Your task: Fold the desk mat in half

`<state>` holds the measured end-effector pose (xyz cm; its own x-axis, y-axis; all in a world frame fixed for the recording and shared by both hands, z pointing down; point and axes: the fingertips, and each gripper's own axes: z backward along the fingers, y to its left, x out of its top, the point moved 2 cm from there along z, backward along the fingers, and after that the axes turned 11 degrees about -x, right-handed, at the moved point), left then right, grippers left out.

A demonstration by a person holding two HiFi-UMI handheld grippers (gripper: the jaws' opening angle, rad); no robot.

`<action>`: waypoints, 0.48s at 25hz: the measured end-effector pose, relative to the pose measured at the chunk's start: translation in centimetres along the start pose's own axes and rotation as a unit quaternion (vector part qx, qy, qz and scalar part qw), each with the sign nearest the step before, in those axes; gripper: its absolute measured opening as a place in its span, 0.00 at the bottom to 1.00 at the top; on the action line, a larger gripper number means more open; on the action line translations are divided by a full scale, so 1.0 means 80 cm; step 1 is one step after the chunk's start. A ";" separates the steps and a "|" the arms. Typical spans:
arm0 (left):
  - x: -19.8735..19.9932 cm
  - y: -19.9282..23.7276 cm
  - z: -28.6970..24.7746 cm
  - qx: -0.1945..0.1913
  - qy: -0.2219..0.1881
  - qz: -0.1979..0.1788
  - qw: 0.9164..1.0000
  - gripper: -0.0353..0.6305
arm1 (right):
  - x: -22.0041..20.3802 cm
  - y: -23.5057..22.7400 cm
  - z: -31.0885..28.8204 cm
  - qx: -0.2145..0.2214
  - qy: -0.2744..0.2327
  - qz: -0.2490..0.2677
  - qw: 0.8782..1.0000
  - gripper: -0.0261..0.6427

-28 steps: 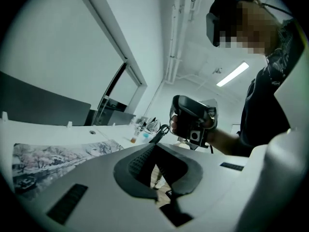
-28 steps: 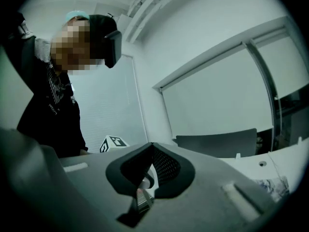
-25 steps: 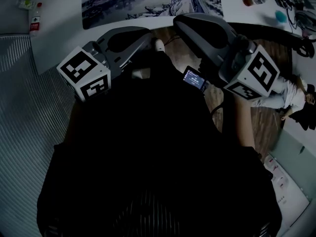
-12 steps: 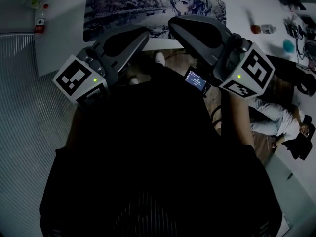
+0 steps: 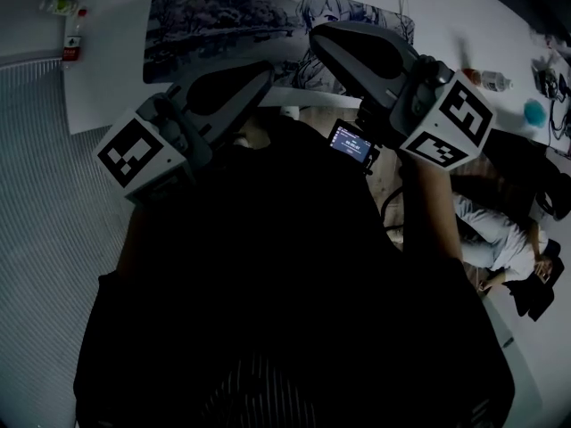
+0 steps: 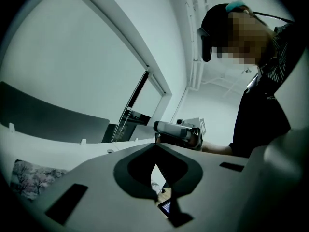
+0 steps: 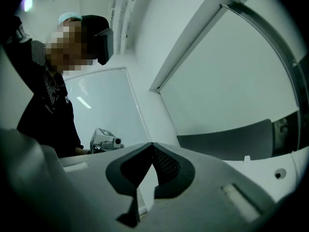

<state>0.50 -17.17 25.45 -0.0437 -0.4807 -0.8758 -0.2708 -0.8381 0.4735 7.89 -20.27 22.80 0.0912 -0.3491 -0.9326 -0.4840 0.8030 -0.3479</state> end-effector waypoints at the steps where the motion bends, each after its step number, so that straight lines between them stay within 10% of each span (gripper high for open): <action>1: 0.000 0.006 -0.006 0.008 0.005 0.001 1.000 0.07 | 0.002 -0.011 0.003 0.002 -0.004 -0.006 1.000 0.04; 12: -0.006 0.011 -0.041 0.032 0.006 0.022 0.999 0.06 | -0.006 -0.065 0.036 -0.015 -0.009 -0.032 0.999 0.04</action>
<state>3.48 -18.52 26.56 -0.0446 -0.5197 -0.8532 -0.3295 -0.7986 0.5036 12.89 -22.89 24.83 0.1385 -0.3895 -0.9105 -0.5030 0.7643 -0.4035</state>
